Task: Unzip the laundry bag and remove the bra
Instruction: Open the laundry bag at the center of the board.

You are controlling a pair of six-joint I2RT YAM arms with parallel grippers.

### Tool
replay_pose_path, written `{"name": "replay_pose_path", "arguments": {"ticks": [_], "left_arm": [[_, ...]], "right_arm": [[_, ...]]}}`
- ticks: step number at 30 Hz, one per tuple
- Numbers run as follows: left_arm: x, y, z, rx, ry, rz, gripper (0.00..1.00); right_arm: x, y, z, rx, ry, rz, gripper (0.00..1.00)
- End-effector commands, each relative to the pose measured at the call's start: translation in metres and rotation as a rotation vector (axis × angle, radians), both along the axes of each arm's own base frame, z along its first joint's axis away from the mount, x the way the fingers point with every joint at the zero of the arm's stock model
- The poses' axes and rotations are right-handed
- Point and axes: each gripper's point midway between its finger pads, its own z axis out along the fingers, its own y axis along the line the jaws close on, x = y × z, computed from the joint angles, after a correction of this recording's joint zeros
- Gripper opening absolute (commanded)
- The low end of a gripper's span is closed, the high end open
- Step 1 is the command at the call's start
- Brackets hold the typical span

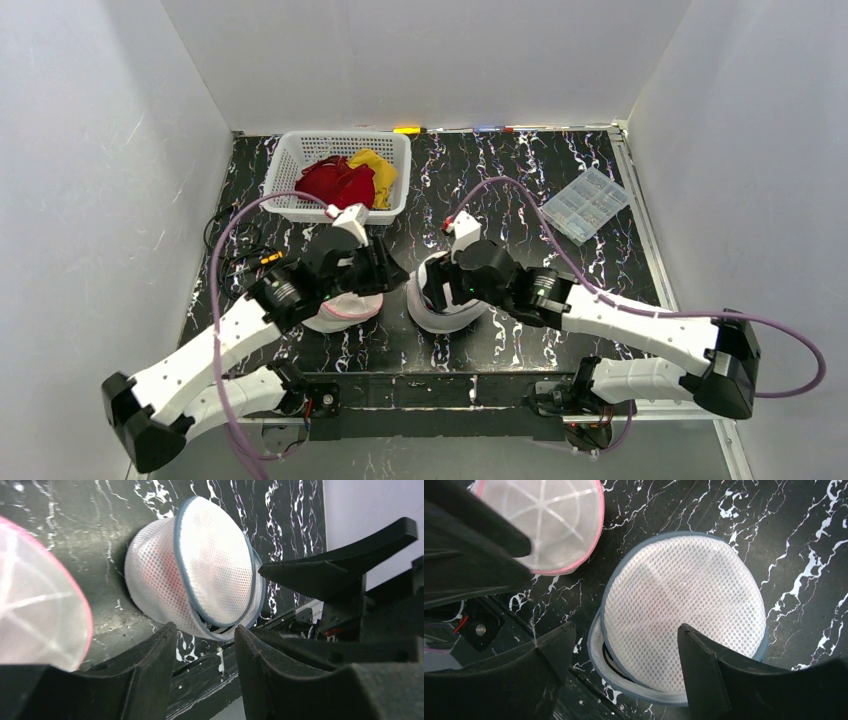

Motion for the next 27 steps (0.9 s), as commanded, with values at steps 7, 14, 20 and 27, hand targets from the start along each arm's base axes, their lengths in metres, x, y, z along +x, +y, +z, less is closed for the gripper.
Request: {"name": "replay_pose_path", "arguments": {"ticks": [7, 14, 20, 27], "left_arm": [[-0.012, 0.060, -0.018, 0.065, -0.043, 0.188, 0.45], [-0.014, 0.058, -0.024, 0.075, -0.021, 0.172, 0.45], [-0.015, 0.054, -0.026, 0.060, -0.013, 0.158, 0.45], [-0.017, 0.051, -0.030, 0.050, 0.001, 0.154, 0.44]], "right_arm": [[0.015, 0.027, -0.001, -0.156, -0.060, -0.024, 0.67], [0.011, 0.032, -0.016, -0.213, -0.038, -0.009, 0.60], [0.007, 0.034, -0.025, -0.221, -0.017, 0.006, 0.49], [0.007, 0.030, -0.023, -0.209, -0.020, -0.005, 0.21]]}}
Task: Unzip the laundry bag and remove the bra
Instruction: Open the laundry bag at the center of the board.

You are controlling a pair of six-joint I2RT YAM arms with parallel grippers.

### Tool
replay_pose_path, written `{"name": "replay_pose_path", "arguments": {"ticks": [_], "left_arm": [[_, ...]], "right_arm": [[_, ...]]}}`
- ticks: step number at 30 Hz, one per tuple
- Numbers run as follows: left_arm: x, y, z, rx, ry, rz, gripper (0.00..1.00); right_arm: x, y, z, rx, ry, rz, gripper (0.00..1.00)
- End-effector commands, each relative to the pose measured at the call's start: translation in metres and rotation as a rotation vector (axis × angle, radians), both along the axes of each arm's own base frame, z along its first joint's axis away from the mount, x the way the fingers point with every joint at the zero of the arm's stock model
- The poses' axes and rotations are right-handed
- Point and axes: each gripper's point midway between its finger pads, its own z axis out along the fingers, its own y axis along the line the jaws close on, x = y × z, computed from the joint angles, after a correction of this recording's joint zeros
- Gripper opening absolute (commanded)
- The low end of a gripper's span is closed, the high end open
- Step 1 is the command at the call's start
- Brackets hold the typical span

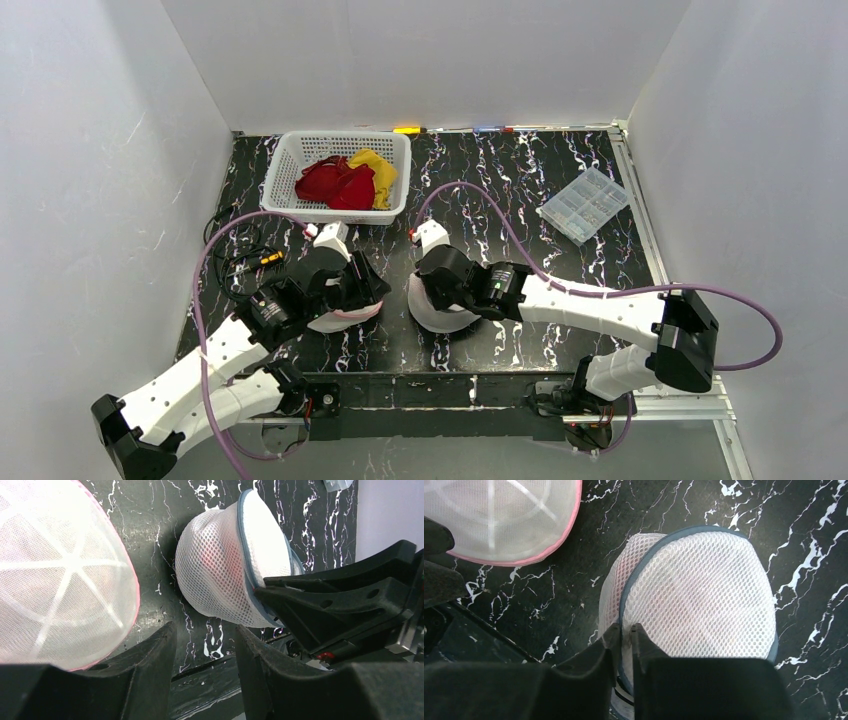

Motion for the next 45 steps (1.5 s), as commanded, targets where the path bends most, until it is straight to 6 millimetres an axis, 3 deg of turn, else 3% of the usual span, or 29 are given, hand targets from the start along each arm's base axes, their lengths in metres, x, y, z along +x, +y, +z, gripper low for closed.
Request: {"name": "replay_pose_path", "arguments": {"ticks": [1, 4, 11, 15, 18, 23, 30, 34, 38, 41, 45], "left_arm": [[-0.001, 0.000, -0.009, 0.003, 0.018, 0.003, 0.44], [-0.002, -0.003, -0.009, -0.006, 0.024, -0.007, 0.45], [-0.002, -0.026, -0.013, -0.052, 0.057, -0.075, 0.46], [-0.001, -0.047, -0.006, -0.145, 0.061, -0.123, 0.67], [0.001, -0.062, -0.008, -0.182, 0.078, -0.151, 0.73], [0.002, -0.080, -0.027, -0.170, 0.152, -0.184, 0.70], [0.001, -0.108, -0.026, -0.160, 0.152, -0.245, 0.67], [0.004, -0.103, -0.041, -0.069, 0.178, -0.221, 0.57], [0.013, -0.089, -0.057, 0.036, 0.172, -0.168, 0.28], [0.020, -0.081, -0.058, 0.100, 0.154, -0.144, 0.02], [0.025, -0.075, -0.057, 0.144, 0.129, -0.132, 0.00]], "right_arm": [[0.004, 0.003, 0.020, 0.050, -0.036, -0.017, 0.16], [0.006, -0.004, 0.031, 0.073, -0.055, -0.043, 0.01], [0.007, -0.029, 0.053, 0.123, -0.091, -0.131, 0.01], [0.007, -0.045, 0.059, 0.192, -0.096, -0.213, 0.01], [0.007, -0.050, 0.064, 0.249, -0.092, -0.253, 0.01], [0.003, -0.052, 0.067, 0.291, -0.077, -0.262, 0.01], [0.001, -0.049, 0.067, 0.308, -0.064, -0.251, 0.01], [0.000, -0.048, 0.070, 0.319, -0.065, -0.245, 0.01], [0.001, -0.056, 0.078, 0.331, -0.085, -0.254, 0.01], [0.004, -0.074, 0.087, 0.313, -0.127, -0.291, 0.01], [0.008, -0.110, 0.094, 0.264, -0.191, -0.373, 0.01]]}}
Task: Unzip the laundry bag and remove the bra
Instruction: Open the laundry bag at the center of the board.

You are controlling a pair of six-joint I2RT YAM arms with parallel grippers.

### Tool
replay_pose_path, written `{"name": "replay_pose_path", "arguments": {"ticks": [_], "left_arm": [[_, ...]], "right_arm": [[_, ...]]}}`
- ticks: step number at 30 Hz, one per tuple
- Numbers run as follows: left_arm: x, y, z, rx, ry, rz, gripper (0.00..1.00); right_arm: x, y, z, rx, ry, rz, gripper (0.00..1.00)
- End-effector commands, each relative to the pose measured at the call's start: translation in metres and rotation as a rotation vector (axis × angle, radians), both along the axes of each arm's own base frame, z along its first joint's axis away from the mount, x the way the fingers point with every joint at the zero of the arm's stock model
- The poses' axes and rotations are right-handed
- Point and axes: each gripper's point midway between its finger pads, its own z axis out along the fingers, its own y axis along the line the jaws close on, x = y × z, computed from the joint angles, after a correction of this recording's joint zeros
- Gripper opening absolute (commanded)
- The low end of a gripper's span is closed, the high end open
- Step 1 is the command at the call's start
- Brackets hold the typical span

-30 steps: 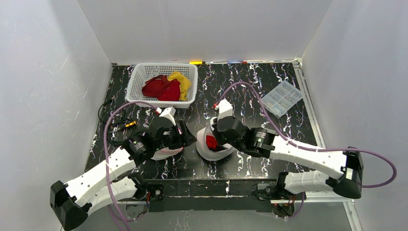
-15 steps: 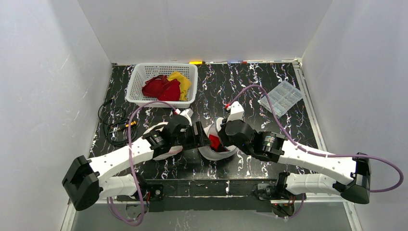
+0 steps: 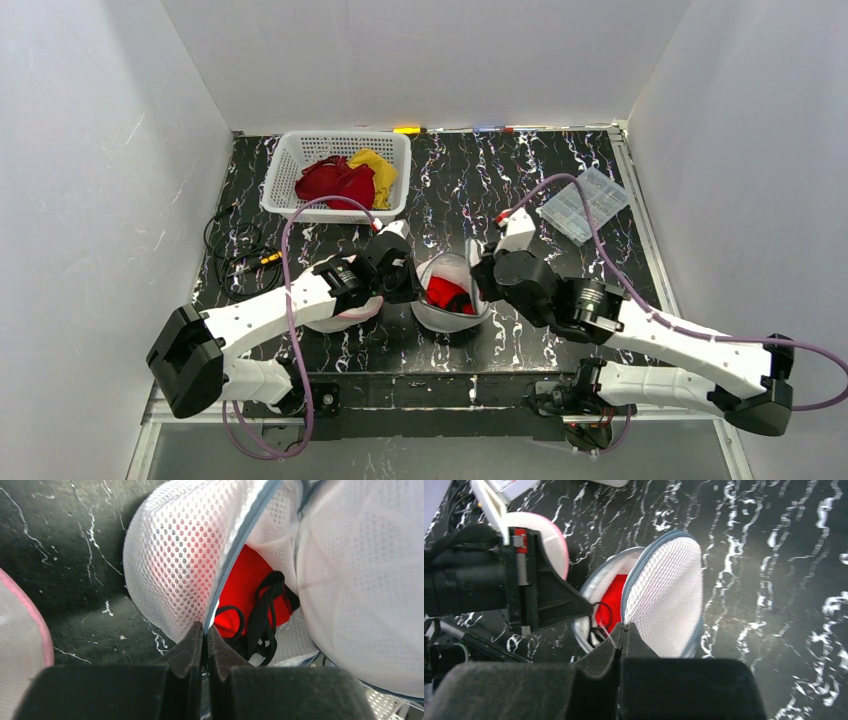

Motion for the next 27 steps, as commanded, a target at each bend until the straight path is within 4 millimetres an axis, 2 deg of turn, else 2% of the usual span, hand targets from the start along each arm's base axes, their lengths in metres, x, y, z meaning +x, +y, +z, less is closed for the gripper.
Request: {"name": "replay_pose_path", "arguments": {"ticks": [1, 7, 10, 14, 16, 17, 19, 21, 23, 27], "left_arm": [[0.011, 0.015, 0.008, 0.085, -0.067, 0.023, 0.00], [0.009, 0.022, 0.007, 0.112, -0.093, 0.000, 0.00], [0.007, 0.029, 0.007, 0.136, -0.105, -0.012, 0.00], [0.004, 0.036, 0.008, 0.143, -0.120, -0.017, 0.00], [0.004, 0.036, 0.008, 0.133, -0.124, -0.018, 0.00], [0.004, 0.035, 0.008, 0.131, -0.123, -0.021, 0.00], [0.003, 0.034, 0.006, 0.131, -0.116, -0.026, 0.00], [0.003, 0.033, 0.004, 0.133, -0.111, -0.031, 0.00], [0.003, 0.033, 0.004, 0.137, -0.112, -0.031, 0.00], [0.006, 0.032, 0.012, 0.132, -0.142, -0.048, 0.00]], "right_arm": [[0.009, -0.049, 0.013, -0.063, -0.076, -0.145, 0.01], [0.012, -0.120, 0.011, -0.156, -0.107, -0.396, 0.01], [0.010, -0.143, 0.014, -0.161, -0.121, -0.468, 0.01], [0.010, -0.162, 0.029, -0.144, -0.149, -0.533, 0.03], [0.010, -0.166, 0.035, -0.141, -0.159, -0.547, 0.28], [0.011, -0.166, 0.039, -0.135, -0.164, -0.546, 0.38], [0.012, -0.157, 0.048, -0.110, -0.171, -0.512, 0.53], [0.014, -0.141, 0.057, -0.087, -0.179, -0.447, 0.60], [0.015, -0.119, 0.062, -0.070, -0.177, -0.362, 0.64], [0.005, -0.038, 0.058, -0.019, -0.139, -0.034, 0.63]]}}
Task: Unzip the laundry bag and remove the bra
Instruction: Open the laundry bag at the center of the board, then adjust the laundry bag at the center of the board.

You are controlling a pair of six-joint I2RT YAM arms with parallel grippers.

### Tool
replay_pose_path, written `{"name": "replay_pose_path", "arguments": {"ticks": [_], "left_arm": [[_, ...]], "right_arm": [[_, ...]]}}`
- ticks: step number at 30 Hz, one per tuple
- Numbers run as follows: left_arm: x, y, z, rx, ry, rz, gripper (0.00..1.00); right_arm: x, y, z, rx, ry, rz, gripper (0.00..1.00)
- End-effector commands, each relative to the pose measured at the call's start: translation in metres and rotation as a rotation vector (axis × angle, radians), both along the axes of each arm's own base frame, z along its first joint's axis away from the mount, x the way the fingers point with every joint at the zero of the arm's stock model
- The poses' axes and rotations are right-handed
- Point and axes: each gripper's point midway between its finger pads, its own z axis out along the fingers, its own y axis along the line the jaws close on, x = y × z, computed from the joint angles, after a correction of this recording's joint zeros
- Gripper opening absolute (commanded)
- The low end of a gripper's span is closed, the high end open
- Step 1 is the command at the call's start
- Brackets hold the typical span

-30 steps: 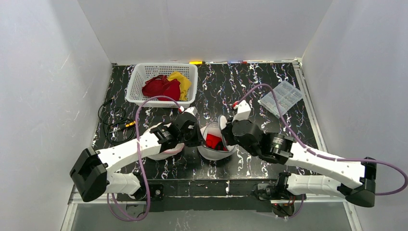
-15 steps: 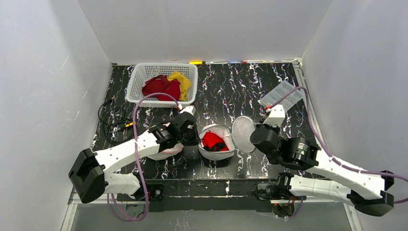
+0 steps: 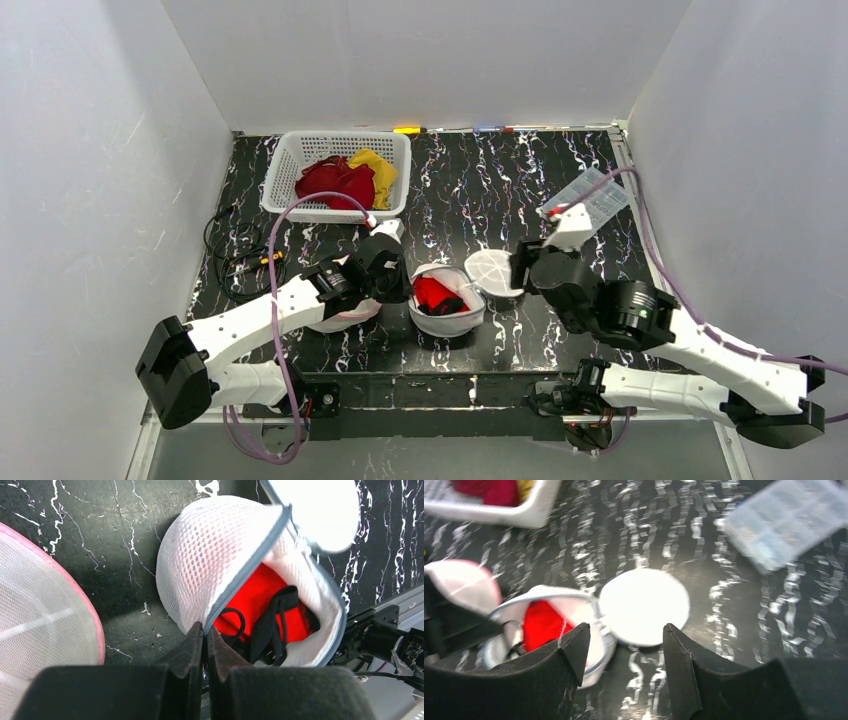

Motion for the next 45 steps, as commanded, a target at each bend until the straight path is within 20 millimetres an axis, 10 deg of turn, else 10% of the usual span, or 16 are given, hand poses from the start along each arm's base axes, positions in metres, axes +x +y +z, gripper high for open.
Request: {"name": "replay_pose_path", "arguments": {"ticks": [1, 9, 20, 29, 35, 45], "left_arm": [[0.002, 0.004, 0.007, 0.018, -0.039, -0.026, 0.00], [0.012, -0.011, 0.032, -0.005, -0.116, -0.114, 0.00], [0.032, -0.013, 0.016, 0.040, -0.088, -0.099, 0.00], [0.069, -0.039, 0.026, -0.025, -0.088, -0.097, 0.00], [0.057, -0.028, 0.022, -0.002, -0.043, -0.081, 0.01], [0.014, 0.000, 0.033, -0.036, 0.020, -0.084, 0.51]], "right_arm": [[-0.007, 0.094, 0.012, 0.085, 0.016, 0.341, 0.63], [-0.005, 0.161, -0.070, 0.006, 0.120, 0.484, 0.56], [-0.032, 0.140, -0.135, -0.052, 0.259, 0.540, 0.45], [-0.061, 0.143, -0.155, 0.113, 0.331, 0.613, 0.52], [-0.052, 0.141, -0.154, 0.110, 0.315, 0.557, 0.58], [-0.037, 0.143, -0.112, 0.115, 0.231, 0.524, 0.70]]}}
